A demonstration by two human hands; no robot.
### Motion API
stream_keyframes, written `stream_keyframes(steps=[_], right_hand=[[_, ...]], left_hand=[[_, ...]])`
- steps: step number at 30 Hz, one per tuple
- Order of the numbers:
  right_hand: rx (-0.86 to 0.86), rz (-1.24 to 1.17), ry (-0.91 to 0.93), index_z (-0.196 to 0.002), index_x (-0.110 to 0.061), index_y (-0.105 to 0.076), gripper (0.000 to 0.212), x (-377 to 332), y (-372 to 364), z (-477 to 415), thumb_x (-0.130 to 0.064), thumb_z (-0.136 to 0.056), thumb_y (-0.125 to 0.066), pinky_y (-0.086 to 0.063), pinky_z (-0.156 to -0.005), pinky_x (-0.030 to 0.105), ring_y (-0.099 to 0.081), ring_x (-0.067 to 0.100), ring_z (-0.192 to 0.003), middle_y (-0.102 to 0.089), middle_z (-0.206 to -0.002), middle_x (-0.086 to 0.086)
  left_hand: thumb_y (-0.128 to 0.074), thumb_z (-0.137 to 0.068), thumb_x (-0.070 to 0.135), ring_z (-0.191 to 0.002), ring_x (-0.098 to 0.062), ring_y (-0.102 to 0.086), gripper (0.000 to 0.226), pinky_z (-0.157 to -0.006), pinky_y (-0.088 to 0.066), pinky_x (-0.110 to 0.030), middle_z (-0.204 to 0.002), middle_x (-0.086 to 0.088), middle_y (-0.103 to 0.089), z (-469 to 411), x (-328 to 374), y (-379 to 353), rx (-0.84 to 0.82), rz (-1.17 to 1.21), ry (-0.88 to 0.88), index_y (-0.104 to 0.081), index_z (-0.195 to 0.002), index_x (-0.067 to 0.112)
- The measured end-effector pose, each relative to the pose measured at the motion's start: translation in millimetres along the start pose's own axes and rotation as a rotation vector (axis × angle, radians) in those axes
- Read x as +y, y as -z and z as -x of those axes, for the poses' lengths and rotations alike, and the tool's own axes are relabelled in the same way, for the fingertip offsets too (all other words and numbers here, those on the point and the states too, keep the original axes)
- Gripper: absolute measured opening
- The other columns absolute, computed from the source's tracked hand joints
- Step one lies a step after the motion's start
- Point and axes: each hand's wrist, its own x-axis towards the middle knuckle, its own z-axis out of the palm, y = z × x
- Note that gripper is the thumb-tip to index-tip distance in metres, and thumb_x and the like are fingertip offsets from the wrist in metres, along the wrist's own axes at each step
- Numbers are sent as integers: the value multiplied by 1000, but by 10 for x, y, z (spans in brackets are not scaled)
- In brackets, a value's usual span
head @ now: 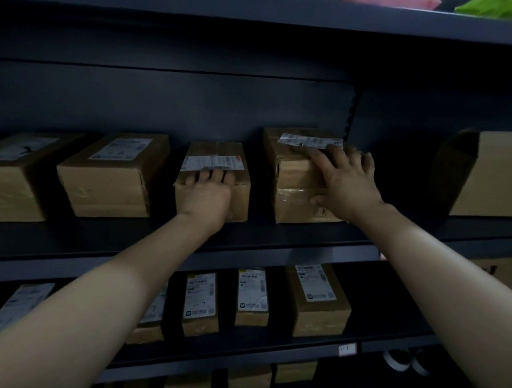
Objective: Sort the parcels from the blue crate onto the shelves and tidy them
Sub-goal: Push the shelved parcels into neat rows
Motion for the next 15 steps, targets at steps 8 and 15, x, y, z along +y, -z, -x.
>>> stream_keyframes(steps=[8,15], right_hand=[[461,-99,148,-112,1,-62,48,-220,90,424,3,-66,-76,-45,-92,54,-59,44,-101,-64,-106,23],[462,-110,278,-117,0,-63,52,-556,126,717,-7,-68,-77,-43,-95,53,-59,41,-107,-65,-112,19]], left_hand=[[-60,-87,23,-129,-33,-35,60,-112,-18,-47,-138,-16,-40,225,267,312,232,2,-23,-34,-139,6],[-68,-80,28,-122,-35,-43,58,-111,-20,-48,-126,-17,-52,599,387,555,360,8,-51,-47,-129,5]])
